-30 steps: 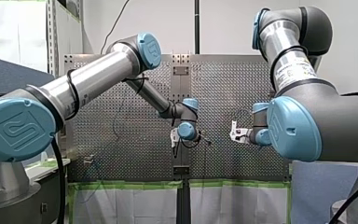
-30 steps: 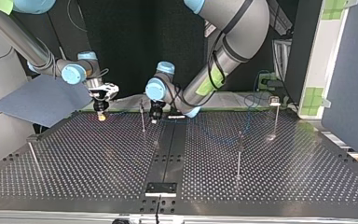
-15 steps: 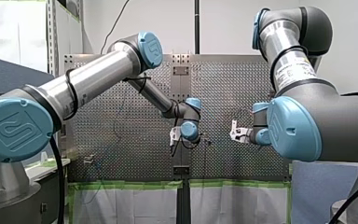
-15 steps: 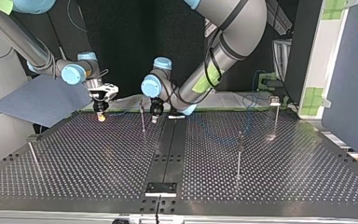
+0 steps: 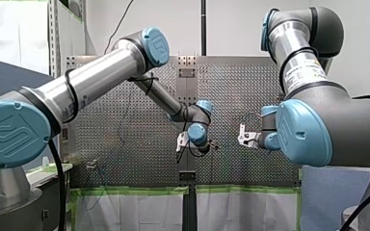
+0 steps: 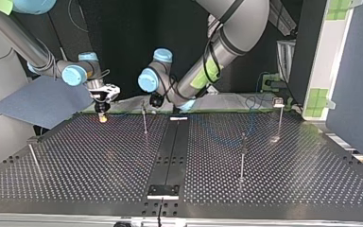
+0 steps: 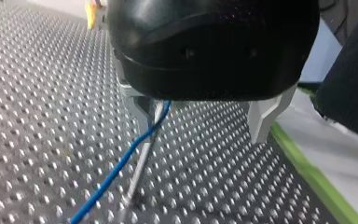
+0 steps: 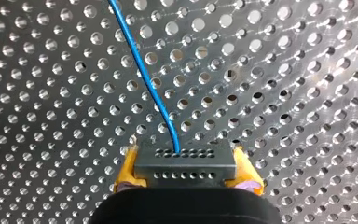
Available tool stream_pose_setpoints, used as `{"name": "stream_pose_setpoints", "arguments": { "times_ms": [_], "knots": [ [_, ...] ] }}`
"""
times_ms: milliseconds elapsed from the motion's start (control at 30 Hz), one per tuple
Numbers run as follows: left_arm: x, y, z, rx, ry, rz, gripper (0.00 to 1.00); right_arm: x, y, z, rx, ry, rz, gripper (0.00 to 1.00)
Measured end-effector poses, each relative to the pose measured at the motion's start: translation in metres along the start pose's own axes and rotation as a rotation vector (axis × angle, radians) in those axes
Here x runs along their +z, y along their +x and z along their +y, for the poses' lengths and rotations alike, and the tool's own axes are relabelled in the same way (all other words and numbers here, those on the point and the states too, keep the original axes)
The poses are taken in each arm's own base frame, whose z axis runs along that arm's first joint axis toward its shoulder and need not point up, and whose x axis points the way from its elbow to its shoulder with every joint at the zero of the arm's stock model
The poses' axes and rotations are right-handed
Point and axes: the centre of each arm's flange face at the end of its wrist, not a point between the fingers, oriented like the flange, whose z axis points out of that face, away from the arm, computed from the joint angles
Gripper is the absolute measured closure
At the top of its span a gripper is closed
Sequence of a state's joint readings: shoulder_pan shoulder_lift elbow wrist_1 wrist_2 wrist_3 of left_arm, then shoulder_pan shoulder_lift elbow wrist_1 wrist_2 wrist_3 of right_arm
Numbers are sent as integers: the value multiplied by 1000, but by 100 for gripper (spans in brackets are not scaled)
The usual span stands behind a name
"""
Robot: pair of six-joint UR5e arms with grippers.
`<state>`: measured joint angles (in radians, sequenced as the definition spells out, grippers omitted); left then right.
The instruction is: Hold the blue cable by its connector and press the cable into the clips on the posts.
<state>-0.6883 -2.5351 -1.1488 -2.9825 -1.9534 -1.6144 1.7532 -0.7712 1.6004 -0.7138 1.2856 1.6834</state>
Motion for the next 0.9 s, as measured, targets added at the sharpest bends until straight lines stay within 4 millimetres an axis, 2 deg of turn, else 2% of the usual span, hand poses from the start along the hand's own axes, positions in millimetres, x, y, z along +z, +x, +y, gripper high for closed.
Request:
{"name": "stream_pose_setpoints", "arguments": {
  "times_ms": [233,467,600,900],
  "knots": [
    [-18,-9,-6,-18,29,-34,2,-1,0,3,1,-5,-4,100],
    [-35,12,-22,-38,61,-41,2,-1,-1,3,3,-6,-5,100],
    [-41,26,-25,-57,75,-29,2,-1,-1,4,3,-6,-6,100],
    [-39,28,-23,-90,74,-47,2,-1,-1,4,4,-7,-8,100]
  ]
}}
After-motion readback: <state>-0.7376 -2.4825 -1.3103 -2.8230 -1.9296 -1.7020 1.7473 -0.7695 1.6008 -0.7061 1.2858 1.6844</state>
